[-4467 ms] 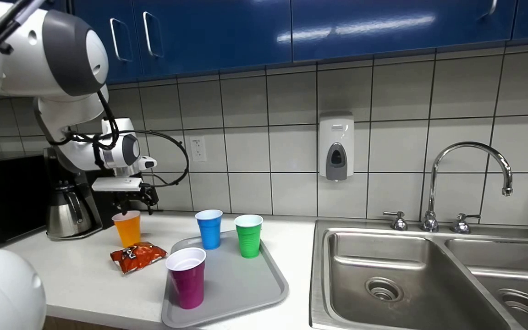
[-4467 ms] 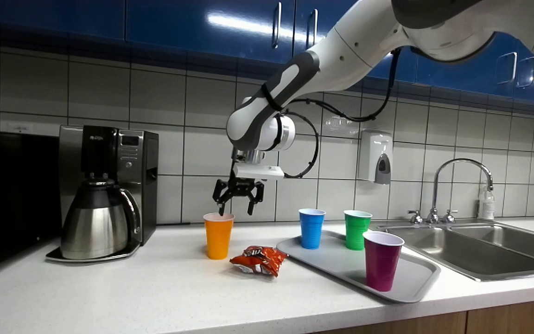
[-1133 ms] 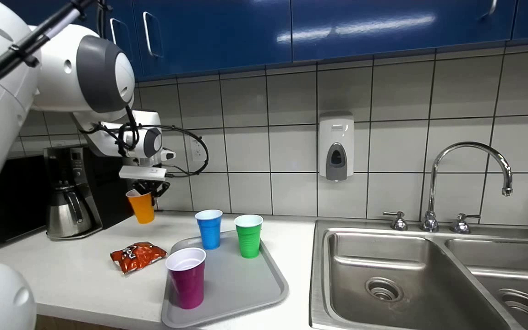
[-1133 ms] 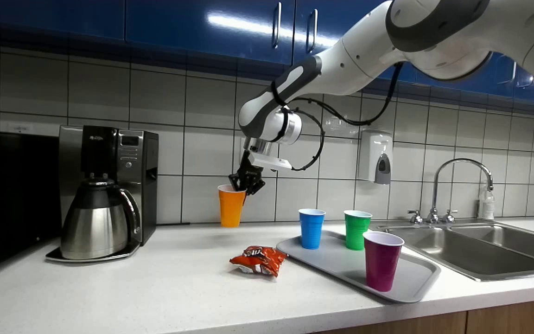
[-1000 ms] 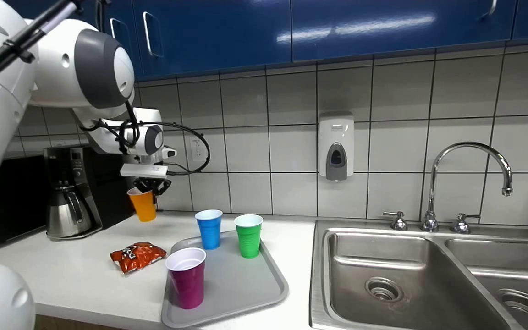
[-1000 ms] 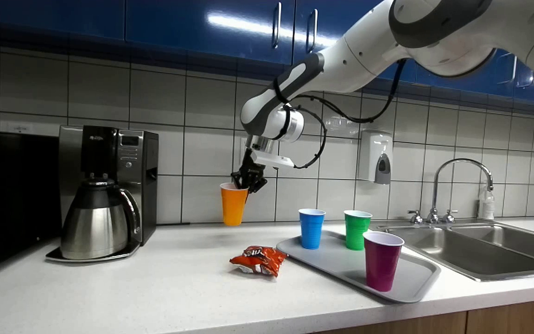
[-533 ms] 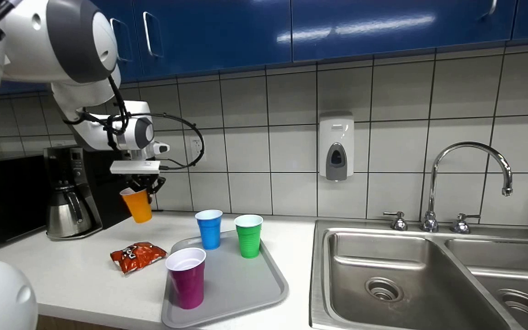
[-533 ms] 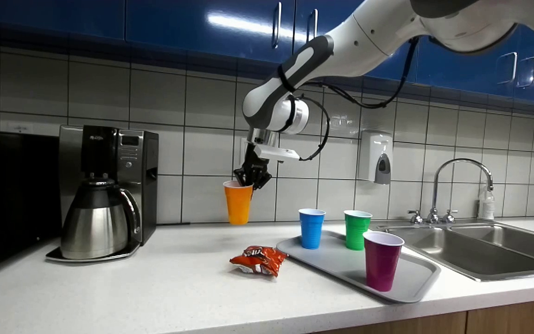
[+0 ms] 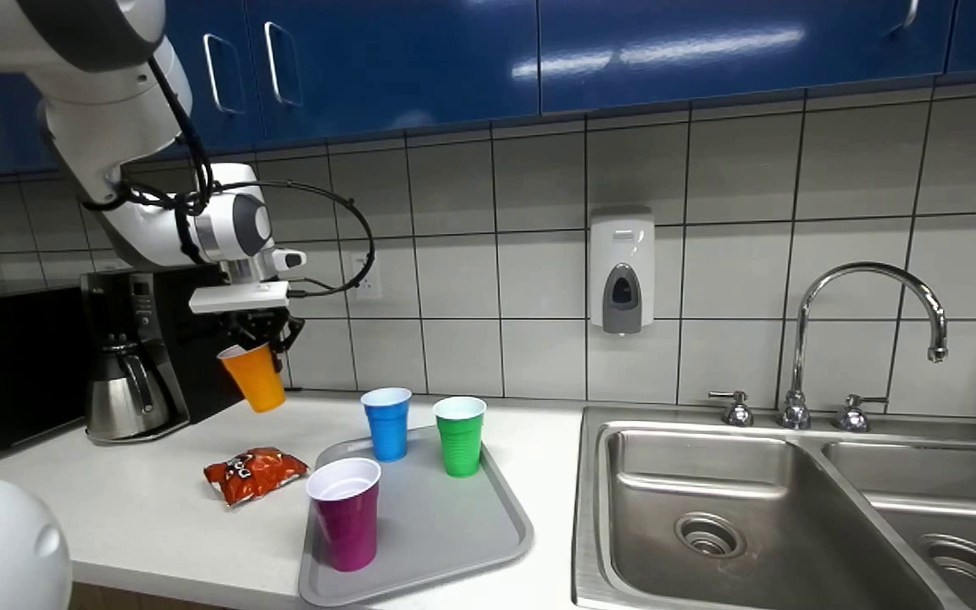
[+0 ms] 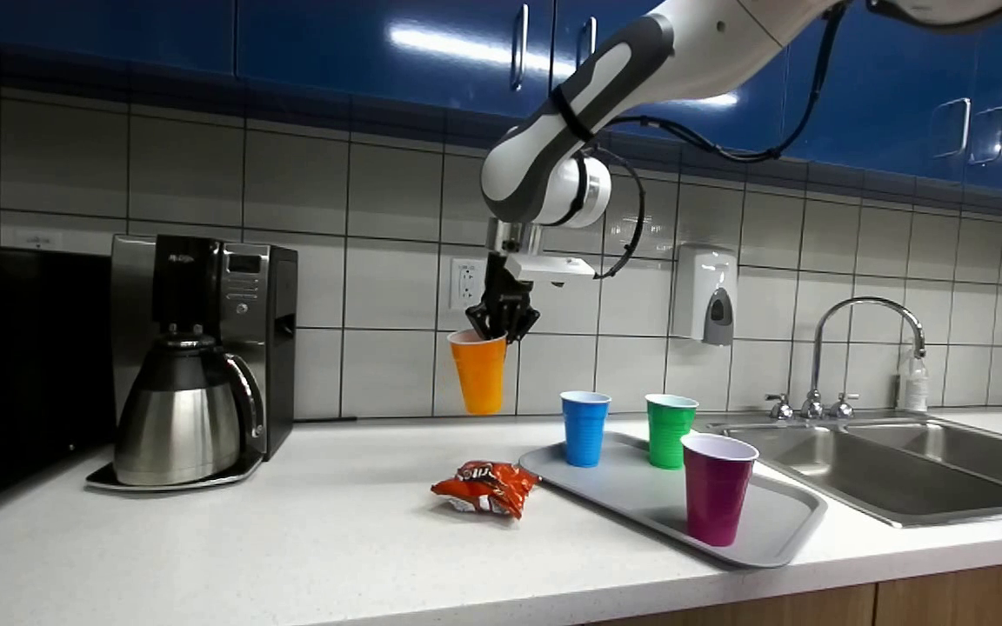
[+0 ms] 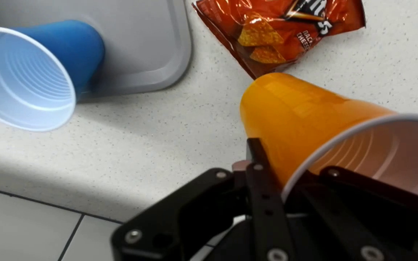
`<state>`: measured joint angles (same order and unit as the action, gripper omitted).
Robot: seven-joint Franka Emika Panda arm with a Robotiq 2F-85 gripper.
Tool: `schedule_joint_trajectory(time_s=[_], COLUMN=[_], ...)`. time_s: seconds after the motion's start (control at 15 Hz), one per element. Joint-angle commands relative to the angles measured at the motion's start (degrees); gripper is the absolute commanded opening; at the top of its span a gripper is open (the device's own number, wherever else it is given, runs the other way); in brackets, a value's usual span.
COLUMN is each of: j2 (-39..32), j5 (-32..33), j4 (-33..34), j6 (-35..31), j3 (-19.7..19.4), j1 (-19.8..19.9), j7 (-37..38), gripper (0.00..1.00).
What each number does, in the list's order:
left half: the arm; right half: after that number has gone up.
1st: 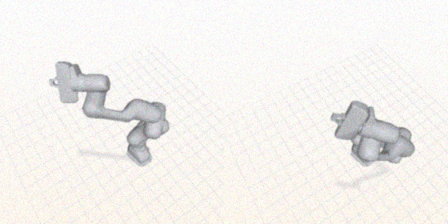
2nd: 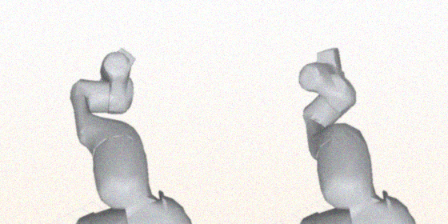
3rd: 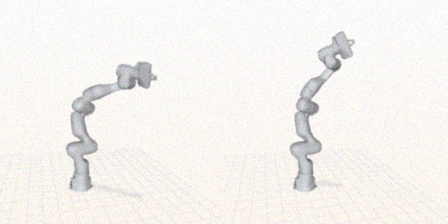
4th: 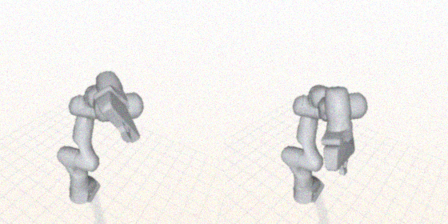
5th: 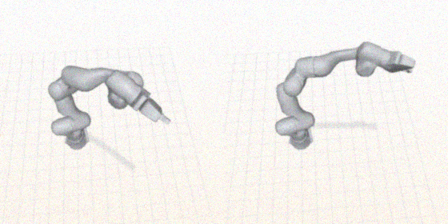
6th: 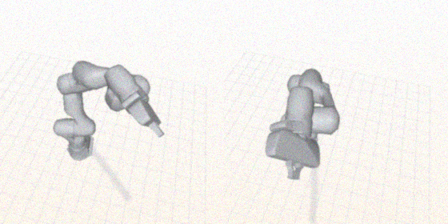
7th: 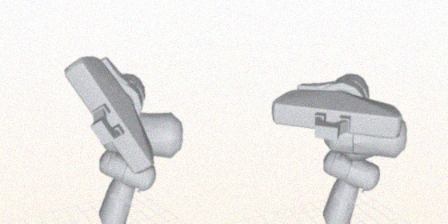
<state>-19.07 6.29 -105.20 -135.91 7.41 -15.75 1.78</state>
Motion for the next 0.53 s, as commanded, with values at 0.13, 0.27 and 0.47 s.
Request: schedule_joint_trajectory(time_s=[0.13,0.27,0.47], j2=[7.44,8.38,9.43], j5=[-0.18,-0.43,-1.30], j4=[-8.41,-10.03,-12.05], j6=[-0.12,-0.41,-0.57], j3=[-0.37,-0.52,-0.60], j1=[2.66,3.65,4.94], j7=[-0.07,-0.28,-0.50], gripper=[0.00,0.00,0.00])
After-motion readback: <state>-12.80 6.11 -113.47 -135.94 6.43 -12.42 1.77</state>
